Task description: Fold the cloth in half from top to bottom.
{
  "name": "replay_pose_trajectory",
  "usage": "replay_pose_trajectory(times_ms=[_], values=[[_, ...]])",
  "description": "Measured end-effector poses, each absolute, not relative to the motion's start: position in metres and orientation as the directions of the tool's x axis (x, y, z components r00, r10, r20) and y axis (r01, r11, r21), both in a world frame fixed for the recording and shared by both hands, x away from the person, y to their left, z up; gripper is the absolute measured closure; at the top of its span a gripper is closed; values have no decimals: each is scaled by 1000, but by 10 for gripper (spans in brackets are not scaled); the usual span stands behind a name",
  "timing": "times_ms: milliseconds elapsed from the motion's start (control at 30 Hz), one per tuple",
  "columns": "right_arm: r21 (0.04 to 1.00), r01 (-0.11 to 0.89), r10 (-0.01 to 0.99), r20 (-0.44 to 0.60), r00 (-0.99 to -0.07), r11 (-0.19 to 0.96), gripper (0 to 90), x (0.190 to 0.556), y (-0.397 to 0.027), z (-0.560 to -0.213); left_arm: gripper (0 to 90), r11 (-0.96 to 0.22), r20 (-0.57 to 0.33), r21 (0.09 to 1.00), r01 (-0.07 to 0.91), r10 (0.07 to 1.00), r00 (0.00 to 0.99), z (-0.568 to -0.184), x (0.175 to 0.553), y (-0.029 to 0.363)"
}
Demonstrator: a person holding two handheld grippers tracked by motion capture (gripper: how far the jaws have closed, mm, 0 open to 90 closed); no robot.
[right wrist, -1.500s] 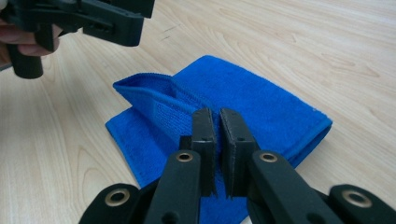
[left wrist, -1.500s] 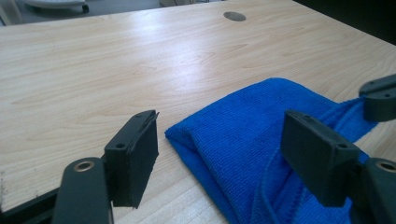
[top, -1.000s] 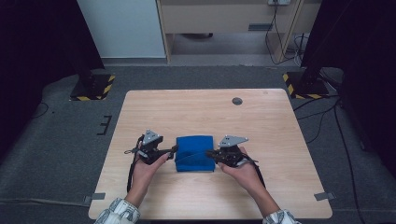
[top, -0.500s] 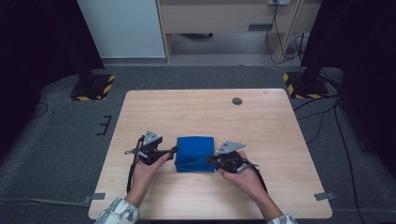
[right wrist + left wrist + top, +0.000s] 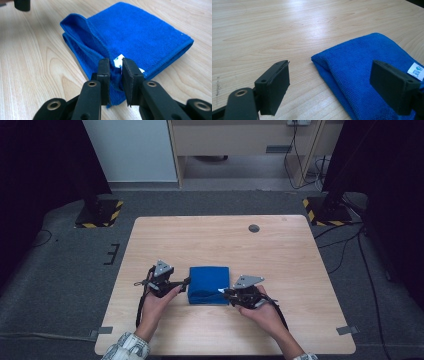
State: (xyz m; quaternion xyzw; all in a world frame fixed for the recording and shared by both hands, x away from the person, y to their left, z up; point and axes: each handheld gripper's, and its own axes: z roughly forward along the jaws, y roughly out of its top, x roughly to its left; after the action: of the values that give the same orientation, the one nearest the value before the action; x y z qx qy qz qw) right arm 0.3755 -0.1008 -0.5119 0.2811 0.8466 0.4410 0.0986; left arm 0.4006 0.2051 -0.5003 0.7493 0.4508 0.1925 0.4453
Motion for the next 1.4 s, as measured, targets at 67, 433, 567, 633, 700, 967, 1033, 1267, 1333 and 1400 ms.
replay_pose_trajectory(times_ms=[67,433,567,633,700,967,1033,1267,1333,1400], values=[[801,392,566,82,-820,452,729,375,-101,-512,159,-199,-113,839,506,847,520,-501,401,205],[794,397,568,82,-819,459,656,370,-103,-513,154,-214,-102,834,508,845,524,-502,400,203],[792,404,573,84,-815,457,643,369,-106,-513,152,-226,-96,831,509,843,530,-505,400,202],[793,404,575,84,-814,457,638,369,-108,-513,151,-230,-93,831,507,841,534,-505,400,201],[790,409,577,88,-812,456,631,369,-110,-514,149,-236,-92,829,506,837,540,-506,399,200],[800,415,594,92,-799,434,531,370,-113,-509,133,-294,-77,815,500,800,596,-511,395,192],[803,418,603,93,-792,425,502,371,-114,-507,130,-311,-70,809,499,791,607,-513,393,189],[817,422,638,88,-765,394,398,376,-120,-500,144,-403,-22,758,512,770,638,-524,389,179],[817,420,646,78,-759,395,361,378,-120,-500,151,-419,-10,752,509,765,644,-526,388,177],[819,422,658,74,-749,388,320,380,-121,-499,146,-420,-12,748,514,766,643,-527,388,177]])
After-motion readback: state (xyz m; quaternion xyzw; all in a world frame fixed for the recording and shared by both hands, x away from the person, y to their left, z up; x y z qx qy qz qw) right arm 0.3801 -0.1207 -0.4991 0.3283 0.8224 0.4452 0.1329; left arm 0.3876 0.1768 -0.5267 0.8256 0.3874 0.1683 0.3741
